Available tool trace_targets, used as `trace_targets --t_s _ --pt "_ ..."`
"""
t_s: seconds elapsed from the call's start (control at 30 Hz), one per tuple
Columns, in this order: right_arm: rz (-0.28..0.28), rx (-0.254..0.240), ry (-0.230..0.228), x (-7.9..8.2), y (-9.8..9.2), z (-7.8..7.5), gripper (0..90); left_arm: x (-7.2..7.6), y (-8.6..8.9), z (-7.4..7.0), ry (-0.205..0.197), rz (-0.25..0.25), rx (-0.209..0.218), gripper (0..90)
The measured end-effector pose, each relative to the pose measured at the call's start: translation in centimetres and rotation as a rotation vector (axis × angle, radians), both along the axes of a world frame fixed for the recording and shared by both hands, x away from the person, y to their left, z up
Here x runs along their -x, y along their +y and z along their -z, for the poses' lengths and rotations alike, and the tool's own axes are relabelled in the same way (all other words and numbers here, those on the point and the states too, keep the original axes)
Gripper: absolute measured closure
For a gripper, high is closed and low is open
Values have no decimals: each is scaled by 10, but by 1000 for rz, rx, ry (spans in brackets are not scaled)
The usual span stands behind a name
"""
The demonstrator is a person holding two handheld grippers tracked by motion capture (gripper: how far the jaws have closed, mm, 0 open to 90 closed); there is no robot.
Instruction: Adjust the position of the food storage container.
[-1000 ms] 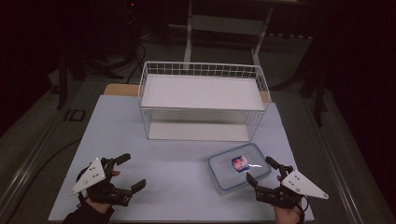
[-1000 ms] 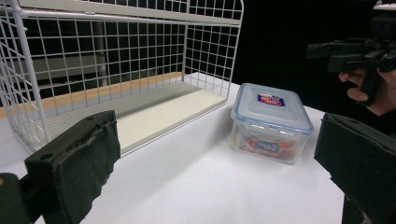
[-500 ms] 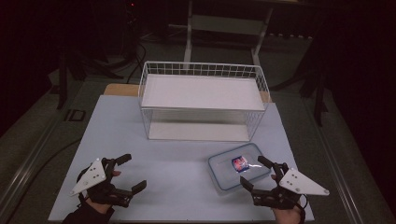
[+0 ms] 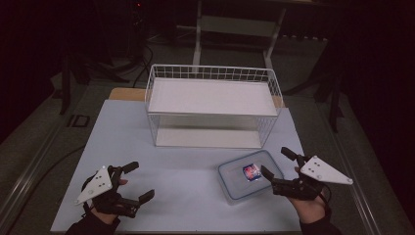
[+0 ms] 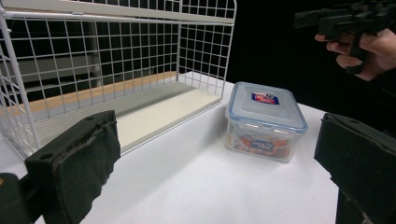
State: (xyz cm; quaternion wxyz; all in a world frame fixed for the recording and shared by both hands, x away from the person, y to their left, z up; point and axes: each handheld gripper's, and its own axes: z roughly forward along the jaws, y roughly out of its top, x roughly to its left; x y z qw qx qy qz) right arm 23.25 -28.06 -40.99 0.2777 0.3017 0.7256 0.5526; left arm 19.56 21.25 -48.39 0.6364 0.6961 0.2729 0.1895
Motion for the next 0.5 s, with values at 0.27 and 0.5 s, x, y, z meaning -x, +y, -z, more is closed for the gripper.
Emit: trace_targets --t_s 0.27,0.5 --pt "57 15 59 -26 -22 6 210 -1 0 1 6 5 -3 2" --pt "105 61 116 -43 -38 24 364 -1 -2 2 10 12 -11 2"
